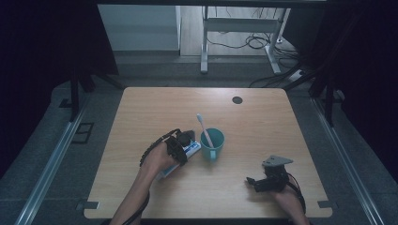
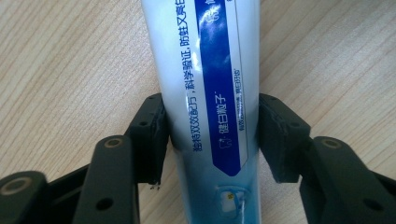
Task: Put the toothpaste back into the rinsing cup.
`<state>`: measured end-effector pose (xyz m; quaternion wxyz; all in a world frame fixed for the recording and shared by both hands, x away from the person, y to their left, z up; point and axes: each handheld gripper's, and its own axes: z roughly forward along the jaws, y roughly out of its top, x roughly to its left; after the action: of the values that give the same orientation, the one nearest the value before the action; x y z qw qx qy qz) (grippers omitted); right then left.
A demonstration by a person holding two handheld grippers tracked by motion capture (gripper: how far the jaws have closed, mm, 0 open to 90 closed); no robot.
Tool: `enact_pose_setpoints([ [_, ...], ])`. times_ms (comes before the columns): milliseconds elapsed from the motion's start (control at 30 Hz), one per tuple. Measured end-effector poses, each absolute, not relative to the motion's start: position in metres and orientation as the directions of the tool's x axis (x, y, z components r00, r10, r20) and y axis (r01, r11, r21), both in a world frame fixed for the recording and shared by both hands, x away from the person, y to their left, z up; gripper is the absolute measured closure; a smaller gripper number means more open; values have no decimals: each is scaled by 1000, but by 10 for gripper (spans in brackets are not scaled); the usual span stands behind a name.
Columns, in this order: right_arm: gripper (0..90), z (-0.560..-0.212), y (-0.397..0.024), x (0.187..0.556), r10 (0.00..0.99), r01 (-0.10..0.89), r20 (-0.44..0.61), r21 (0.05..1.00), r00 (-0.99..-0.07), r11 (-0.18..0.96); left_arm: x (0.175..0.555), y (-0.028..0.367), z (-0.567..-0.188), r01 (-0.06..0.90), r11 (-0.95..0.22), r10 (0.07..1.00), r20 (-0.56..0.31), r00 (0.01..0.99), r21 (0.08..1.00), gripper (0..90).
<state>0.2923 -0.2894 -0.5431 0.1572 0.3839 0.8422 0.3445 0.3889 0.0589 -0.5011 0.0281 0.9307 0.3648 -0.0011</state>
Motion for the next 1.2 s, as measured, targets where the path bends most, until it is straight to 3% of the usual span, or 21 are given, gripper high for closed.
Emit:
enact_pose_setpoints([
  [100, 4, -543, -289, 292, 755, 538, -1, 701, -656, 468, 389, 58, -500, 687, -725, 687, -24, 726, 47, 538],
  [200, 4, -543, -289, 292, 754, 537, -1, 702, -657, 469, 390, 61, -495, 692, -720, 690, -40, 722, 54, 637],
  [400, 4, -543, -289, 292, 754, 537, -2, 702, -657, 469, 390, 64, -493, 693, -717, 691, -56, 721, 68, 697],
  [833, 4, -543, -289, 292, 754, 537, -1, 702, -657, 469, 388, 77, -489, 687, -716, 683, -75, 726, 126, 723],
  [1200, 4, -543, -290, 293, 754, 536, -2, 702, -657, 469, 385, 92, -475, 702, -672, 704, -93, 705, 234, 726],
])
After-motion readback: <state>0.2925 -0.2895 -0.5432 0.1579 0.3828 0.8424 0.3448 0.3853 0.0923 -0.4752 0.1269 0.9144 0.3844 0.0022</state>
